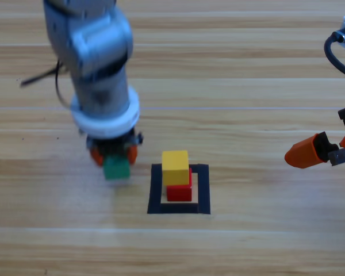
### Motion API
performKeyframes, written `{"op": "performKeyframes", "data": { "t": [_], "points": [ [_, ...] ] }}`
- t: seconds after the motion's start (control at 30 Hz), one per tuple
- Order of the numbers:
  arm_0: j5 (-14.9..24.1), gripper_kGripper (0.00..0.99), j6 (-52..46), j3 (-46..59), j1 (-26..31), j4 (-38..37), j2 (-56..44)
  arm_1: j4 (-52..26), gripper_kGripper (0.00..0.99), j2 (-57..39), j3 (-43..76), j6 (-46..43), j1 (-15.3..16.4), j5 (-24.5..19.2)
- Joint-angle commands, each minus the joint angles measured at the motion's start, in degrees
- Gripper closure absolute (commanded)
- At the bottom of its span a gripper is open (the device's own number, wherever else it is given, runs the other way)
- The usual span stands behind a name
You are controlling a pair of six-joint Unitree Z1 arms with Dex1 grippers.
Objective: Stack the blocks in the rectangular block: red at the bottom, yellow in the middle, green on top
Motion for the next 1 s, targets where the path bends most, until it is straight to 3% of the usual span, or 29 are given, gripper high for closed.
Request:
{"op": "performKeyframes", "data": {
  "t": [0.03, 0.13, 0.43, 1.0],
  "points": [
    [1.62, 0.915, 7.15, -11.51, 0.29, 8.51, 0.44, -1.84, 0.000, 1.75, 1.49, 0.24, -1.00, 0.89],
    [2.06, 0.927, 10.84, -16.08, 0.64, 11.76, -0.18, -1.84, 0.000, 1.66, 1.49, 0.24, -1.00, 0.80],
    [1.01, 0.927, 14.80, -17.05, 0.64, 13.52, -1.76, -1.84, 0.000, 1.57, 1.40, 0.24, -1.00, 0.80],
    [0.39, 0.927, 1.62, -23.99, -8.32, 18.26, 3.42, -1.84, 0.000, 1.75, 1.49, 0.24, -1.00, 0.89]
  ]
}}
